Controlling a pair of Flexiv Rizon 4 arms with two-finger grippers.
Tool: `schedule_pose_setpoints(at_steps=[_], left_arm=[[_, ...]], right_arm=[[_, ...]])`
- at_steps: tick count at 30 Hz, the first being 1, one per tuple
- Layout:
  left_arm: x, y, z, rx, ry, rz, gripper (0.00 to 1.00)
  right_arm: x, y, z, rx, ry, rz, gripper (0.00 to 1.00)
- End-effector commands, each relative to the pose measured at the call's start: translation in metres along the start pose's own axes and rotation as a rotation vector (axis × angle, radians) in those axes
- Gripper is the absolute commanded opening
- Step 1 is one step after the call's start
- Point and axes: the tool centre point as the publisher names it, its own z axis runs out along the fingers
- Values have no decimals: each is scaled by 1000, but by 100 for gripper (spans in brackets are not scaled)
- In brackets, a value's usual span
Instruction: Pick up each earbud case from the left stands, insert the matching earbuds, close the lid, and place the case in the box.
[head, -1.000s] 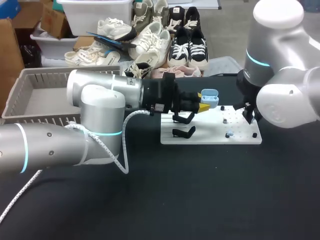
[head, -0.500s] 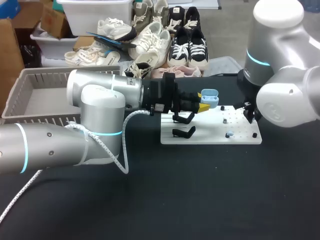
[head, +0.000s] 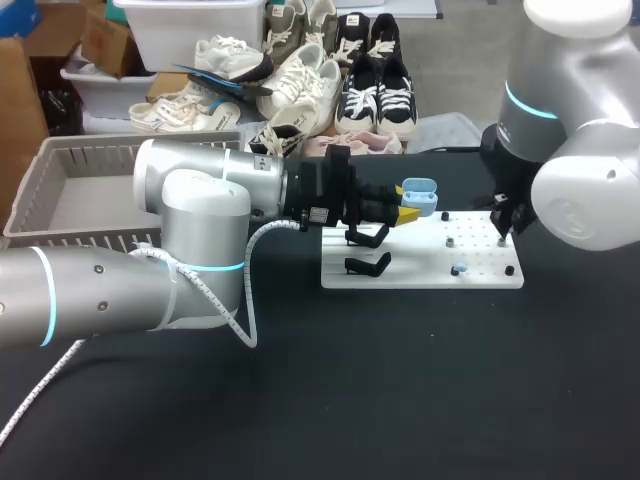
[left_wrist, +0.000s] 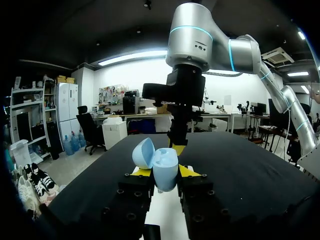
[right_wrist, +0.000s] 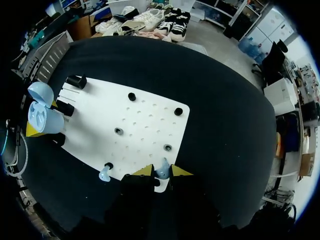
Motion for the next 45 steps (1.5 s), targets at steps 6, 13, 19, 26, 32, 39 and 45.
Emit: schedule_pose_setpoints(at_steps=[6,13,19,26,32,39,45], left_arm=[[0,-1,0,-4,-1,0,0],[0,-1,0,-4,-1,0,0],[0,-1,0,-4,-1,0,0],[0,-1,0,-4,-1,0,0],[0,-1,0,-4,-1,0,0],[0,-1,0,-4,-1,0,0],[0,-1,0,-4,-1,0,0]], right_arm=[[12,-3,-6,-5,-31,0,0],[12,-3,-6,-5,-31,0,0],[12,-3,-6,-5,-31,0,0],[12,-3,-6,-5,-31,0,0],[4,-4,-12,-25,-31,197,0],[6,2,-27,14,-6,522,0],[9,19,-41,63,2,668,0]])
